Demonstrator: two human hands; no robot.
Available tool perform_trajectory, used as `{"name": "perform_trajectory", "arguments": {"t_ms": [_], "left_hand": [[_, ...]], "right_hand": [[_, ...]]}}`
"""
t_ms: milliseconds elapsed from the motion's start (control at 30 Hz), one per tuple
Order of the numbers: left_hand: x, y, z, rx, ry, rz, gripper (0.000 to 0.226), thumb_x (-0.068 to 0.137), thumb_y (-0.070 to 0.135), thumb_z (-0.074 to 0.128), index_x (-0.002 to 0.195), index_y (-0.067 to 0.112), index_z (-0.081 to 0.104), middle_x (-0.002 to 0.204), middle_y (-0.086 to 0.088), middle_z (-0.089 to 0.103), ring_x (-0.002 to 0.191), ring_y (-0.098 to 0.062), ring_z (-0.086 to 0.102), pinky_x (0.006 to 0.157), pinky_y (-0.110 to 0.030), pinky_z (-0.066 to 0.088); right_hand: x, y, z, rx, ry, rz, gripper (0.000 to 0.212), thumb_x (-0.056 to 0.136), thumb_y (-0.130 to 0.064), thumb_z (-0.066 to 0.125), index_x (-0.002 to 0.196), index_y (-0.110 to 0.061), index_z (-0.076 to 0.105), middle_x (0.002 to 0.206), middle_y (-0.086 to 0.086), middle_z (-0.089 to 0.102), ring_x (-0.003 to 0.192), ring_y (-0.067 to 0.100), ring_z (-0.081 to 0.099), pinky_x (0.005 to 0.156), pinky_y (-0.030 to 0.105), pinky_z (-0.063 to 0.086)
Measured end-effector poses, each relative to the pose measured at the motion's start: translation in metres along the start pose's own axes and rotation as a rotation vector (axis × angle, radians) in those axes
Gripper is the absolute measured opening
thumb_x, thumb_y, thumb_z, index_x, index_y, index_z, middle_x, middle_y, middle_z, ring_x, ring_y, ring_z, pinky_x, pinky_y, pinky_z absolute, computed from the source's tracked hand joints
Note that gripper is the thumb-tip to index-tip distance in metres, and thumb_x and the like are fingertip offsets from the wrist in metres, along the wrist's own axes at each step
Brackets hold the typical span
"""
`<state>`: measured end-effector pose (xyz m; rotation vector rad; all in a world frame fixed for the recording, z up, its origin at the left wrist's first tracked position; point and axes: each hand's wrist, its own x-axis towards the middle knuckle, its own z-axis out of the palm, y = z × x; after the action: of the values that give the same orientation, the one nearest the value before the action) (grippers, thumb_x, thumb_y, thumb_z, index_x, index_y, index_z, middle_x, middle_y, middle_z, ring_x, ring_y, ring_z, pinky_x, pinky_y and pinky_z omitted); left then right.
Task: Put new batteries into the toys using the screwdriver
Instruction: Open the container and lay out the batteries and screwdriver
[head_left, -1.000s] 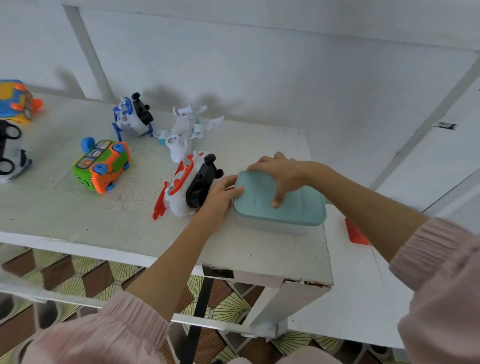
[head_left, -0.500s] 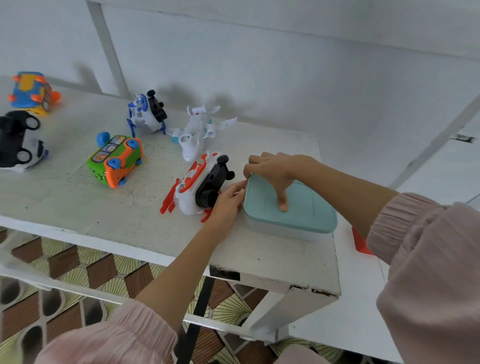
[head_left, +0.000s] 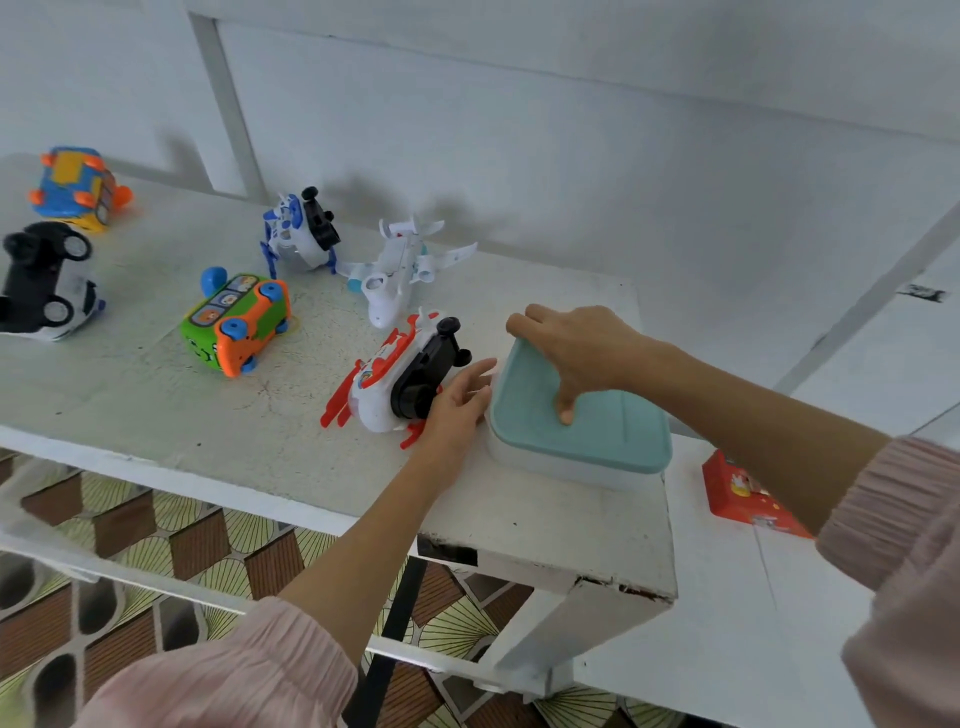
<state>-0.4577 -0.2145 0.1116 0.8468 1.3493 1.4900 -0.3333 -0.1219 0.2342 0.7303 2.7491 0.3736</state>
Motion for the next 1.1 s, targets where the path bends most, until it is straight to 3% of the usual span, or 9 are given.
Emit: {"name": "perform_trajectory", "arguments": {"t_ms": [167, 300, 433, 500, 600, 733, 867, 1000, 1100], "left_hand": [[-0.003, 0.003, 0.002, 0.039, 0.012, 0.031, 0.034, 0.099, 0.005, 0.043, 0.108, 0.031, 0.063, 0.111, 0.001, 0.065, 0.108, -0.02, 0.061, 0.097, -0.038, 0.049], [-0.005, 0.004, 0.002, 0.074, -0.003, 0.058, 0.032, 0.098, 0.005, 0.044, 0.116, 0.024, 0.062, 0.109, 0.002, 0.067, 0.101, -0.016, 0.063, 0.092, -0.034, 0.051], [-0.008, 0.005, 0.004, 0.111, 0.026, 0.07, 0.034, 0.098, 0.005, 0.043, 0.123, 0.019, 0.06, 0.096, 0.016, 0.069, 0.091, -0.005, 0.065, 0.083, -0.025, 0.053], [-0.01, 0.007, 0.005, 0.111, 0.033, 0.078, 0.034, 0.098, 0.004, 0.042, 0.125, 0.018, 0.059, 0.098, 0.017, 0.068, 0.09, -0.001, 0.065, 0.083, -0.022, 0.053], [-0.012, 0.008, 0.006, 0.119, 0.049, 0.099, 0.035, 0.098, 0.003, 0.042, 0.121, 0.022, 0.059, 0.104, 0.015, 0.066, 0.09, 0.002, 0.064, 0.079, -0.018, 0.053], [-0.013, 0.006, 0.008, 0.167, 0.07, 0.121, 0.035, 0.099, 0.005, 0.042, 0.122, 0.024, 0.059, 0.113, 0.016, 0.062, 0.096, 0.002, 0.061, 0.078, -0.015, 0.051], [-0.012, 0.009, 0.011, 0.184, 0.081, 0.115, 0.035, 0.099, 0.004, 0.041, 0.119, 0.026, 0.059, 0.103, 0.026, 0.056, 0.085, 0.013, 0.058, 0.068, -0.007, 0.048], [-0.007, 0.008, 0.011, 0.193, 0.092, 0.084, 0.034, 0.099, 0.004, 0.042, 0.122, 0.019, 0.062, 0.091, 0.007, 0.059, 0.08, -0.011, 0.056, 0.074, -0.02, 0.048], [-0.003, 0.008, 0.011, 0.215, 0.099, 0.077, 0.034, 0.098, 0.0, 0.042, 0.124, 0.013, 0.062, 0.075, -0.002, 0.052, 0.071, -0.016, 0.046, 0.067, -0.02, 0.043]], "right_hand": [[-0.006, -0.001, 0.012, 0.347, 0.108, 0.044, 0.084, 0.057, -0.027, 0.086, 0.123, -0.023, 0.034, 0.11, 0.001, 0.041, 0.078, 0.023, 0.052, 0.068, 0.033, 0.044], [-0.018, 0.0, 0.015, 0.648, 0.23, 0.064, 0.064, 0.069, -0.027, 0.078, 0.12, -0.026, 0.039, 0.109, -0.001, 0.04, 0.076, 0.019, 0.052, 0.069, 0.026, 0.041], [-0.036, 0.003, 0.004, 1.025, 0.35, 0.095, 0.04, 0.08, -0.03, 0.07, 0.107, -0.029, 0.04, 0.109, 0.001, 0.044, 0.079, 0.009, 0.046, 0.069, 0.02, 0.04], [-0.044, 0.0, -0.003, 1.164, 0.406, 0.165, 0.029, 0.084, -0.036, 0.064, 0.1, -0.027, 0.041, 0.1, -0.004, 0.046, 0.077, 0.007, 0.044, 0.067, 0.017, 0.038], [-0.049, -0.002, -0.011, 1.377, 0.54, 0.291, 0.025, 0.086, -0.038, 0.061, 0.086, -0.021, 0.043, 0.079, -0.007, 0.045, 0.069, 0.011, 0.042, 0.067, 0.024, 0.039], [-0.052, 0.006, -0.017, 1.484, 0.606, 0.382, 0.025, 0.085, -0.02, 0.064, 0.073, -0.023, 0.042, 0.07, -0.007, 0.042, 0.064, 0.012, 0.038, 0.063, 0.028, 0.035], [-0.062, 0.022, -0.024, 1.556, 0.597, 0.426, 0.029, 0.085, -0.006, 0.058, 0.068, -0.021, 0.04, 0.062, -0.007, 0.039, 0.055, 0.009, 0.036, 0.055, 0.023, 0.033], [-0.078, 0.046, -0.036, 1.579, 0.674, 0.516, 0.029, 0.08, 0.004, 0.049, 0.063, -0.018, 0.039, 0.058, -0.004, 0.037, 0.052, 0.009, 0.033, 0.051, 0.022, 0.03], [-0.093, 0.067, -0.05, 1.623, 0.842, 0.522, 0.017, 0.061, 0.002, 0.044, 0.062, -0.015, 0.041, 0.06, 0.002, 0.036, 0.048, 0.008, 0.035, 0.044, 0.016, 0.03]]}}
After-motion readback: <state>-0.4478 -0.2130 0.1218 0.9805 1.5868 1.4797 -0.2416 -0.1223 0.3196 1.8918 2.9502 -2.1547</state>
